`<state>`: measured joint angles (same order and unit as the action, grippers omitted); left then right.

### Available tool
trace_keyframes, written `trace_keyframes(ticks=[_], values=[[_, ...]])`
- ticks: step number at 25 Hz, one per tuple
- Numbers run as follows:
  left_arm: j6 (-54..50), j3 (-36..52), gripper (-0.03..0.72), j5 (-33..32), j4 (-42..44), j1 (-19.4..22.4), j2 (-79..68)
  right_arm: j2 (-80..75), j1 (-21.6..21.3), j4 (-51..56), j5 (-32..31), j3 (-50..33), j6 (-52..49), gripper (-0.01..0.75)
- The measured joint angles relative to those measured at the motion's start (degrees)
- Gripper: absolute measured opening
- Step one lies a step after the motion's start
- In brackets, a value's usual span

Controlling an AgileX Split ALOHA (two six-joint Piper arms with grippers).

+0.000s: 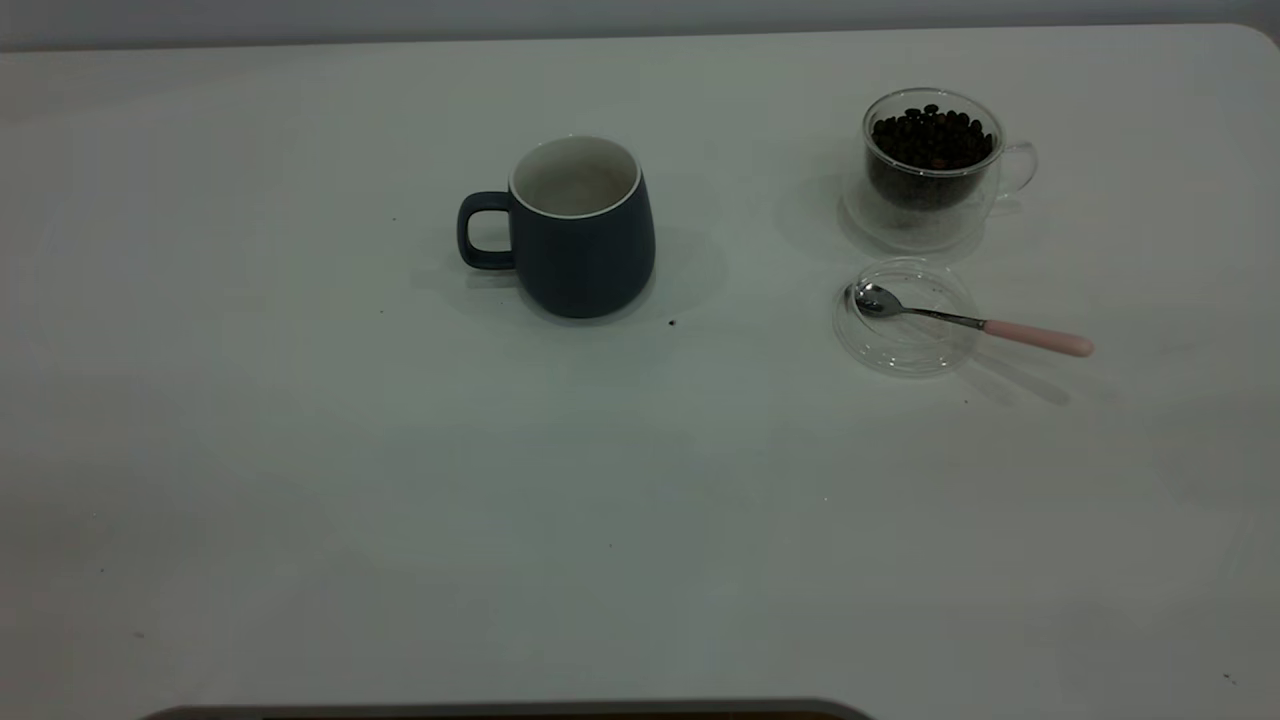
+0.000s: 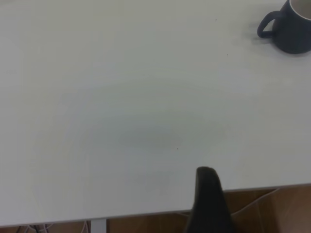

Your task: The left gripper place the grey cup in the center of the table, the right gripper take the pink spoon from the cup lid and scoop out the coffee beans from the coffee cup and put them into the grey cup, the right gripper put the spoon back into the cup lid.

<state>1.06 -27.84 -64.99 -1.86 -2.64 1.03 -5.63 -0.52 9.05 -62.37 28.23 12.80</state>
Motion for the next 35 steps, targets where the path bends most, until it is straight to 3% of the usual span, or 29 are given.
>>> trace_keyframes(ticks=[13, 35], values=[[0.0, 0.0, 0.586, 0.0, 0.0, 0.0, 0.0, 3.9, 0.0, -7.0, -2.4, -0.9, -6.0, 0.591], [0.0, 0.0, 0.586, 0.0, 0.0, 0.0, 0.0, 4.0, 0.0, -7.3, -2.2, -1.2, -6.6, 0.591]])
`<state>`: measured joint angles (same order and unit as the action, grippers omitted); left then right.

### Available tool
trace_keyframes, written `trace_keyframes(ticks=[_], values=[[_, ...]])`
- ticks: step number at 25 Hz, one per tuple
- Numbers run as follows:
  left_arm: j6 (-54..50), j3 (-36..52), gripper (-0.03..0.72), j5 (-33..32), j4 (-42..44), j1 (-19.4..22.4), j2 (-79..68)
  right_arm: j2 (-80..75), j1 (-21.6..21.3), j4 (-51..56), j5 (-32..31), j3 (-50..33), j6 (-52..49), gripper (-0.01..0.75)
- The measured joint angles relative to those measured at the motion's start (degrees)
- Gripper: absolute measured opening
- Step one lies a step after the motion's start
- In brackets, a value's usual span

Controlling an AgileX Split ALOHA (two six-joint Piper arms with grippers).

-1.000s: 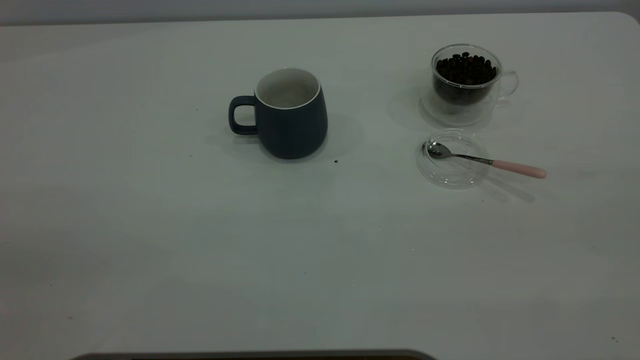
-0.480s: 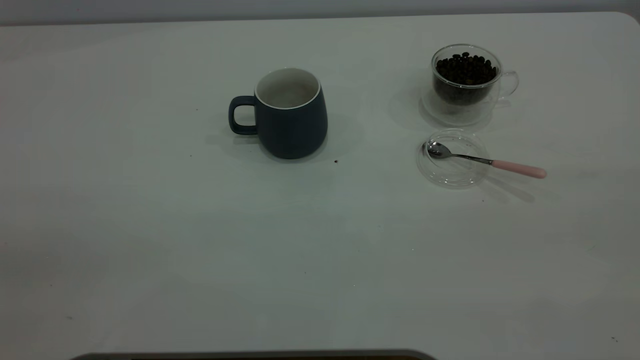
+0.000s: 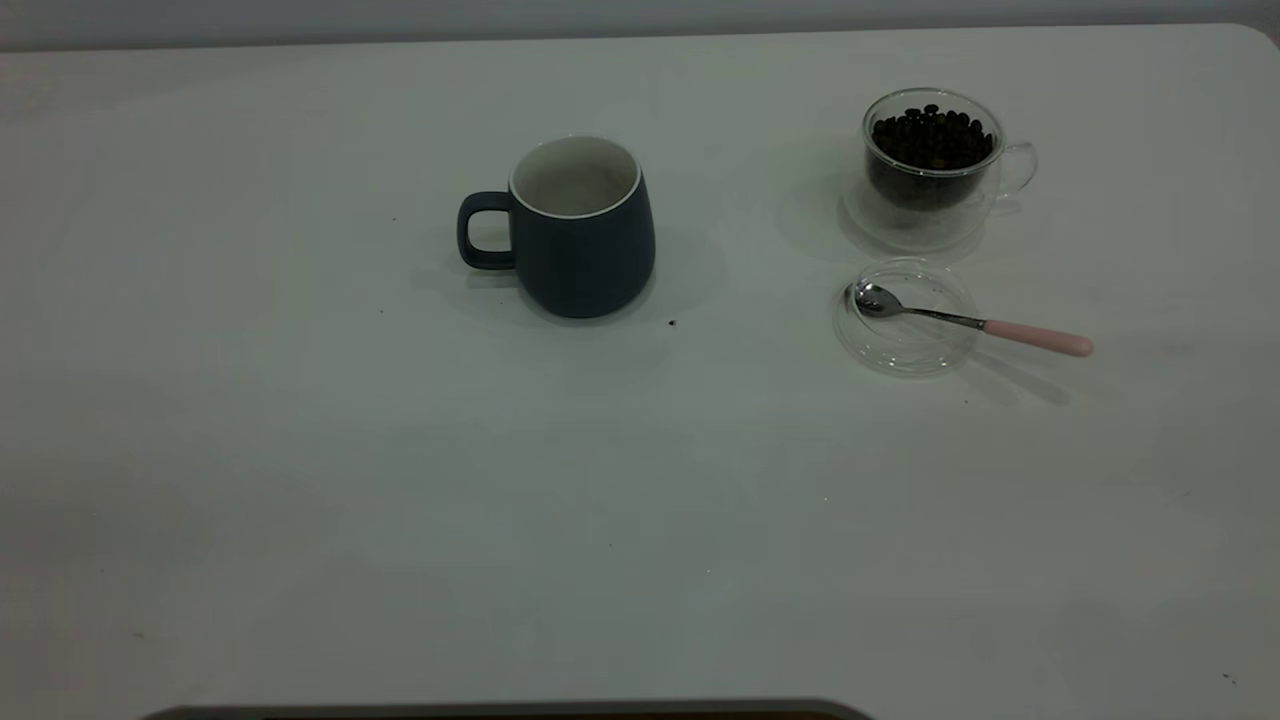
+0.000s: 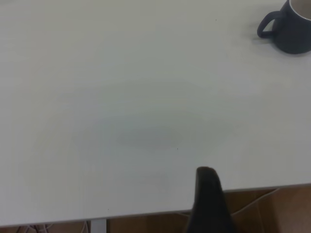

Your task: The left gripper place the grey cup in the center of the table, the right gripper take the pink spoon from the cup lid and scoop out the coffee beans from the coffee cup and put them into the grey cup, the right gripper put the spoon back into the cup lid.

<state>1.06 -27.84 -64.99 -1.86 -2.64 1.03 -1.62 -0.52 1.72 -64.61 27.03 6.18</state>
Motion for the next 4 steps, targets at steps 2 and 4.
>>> trace_keyframes(ticks=[2, 4], values=[[0.0, 0.0, 0.586, 0.0, 0.0, 0.0, 0.0, 0.0, 0.0, 0.0, 0.0, 0.0, -0.1, 0.591], [0.0, 0.0, 0.586, 0.0, 0.0, 0.0, 0.0, 0.0, 0.0, 0.0, 0.0, 0.0, -0.1, 0.591]])
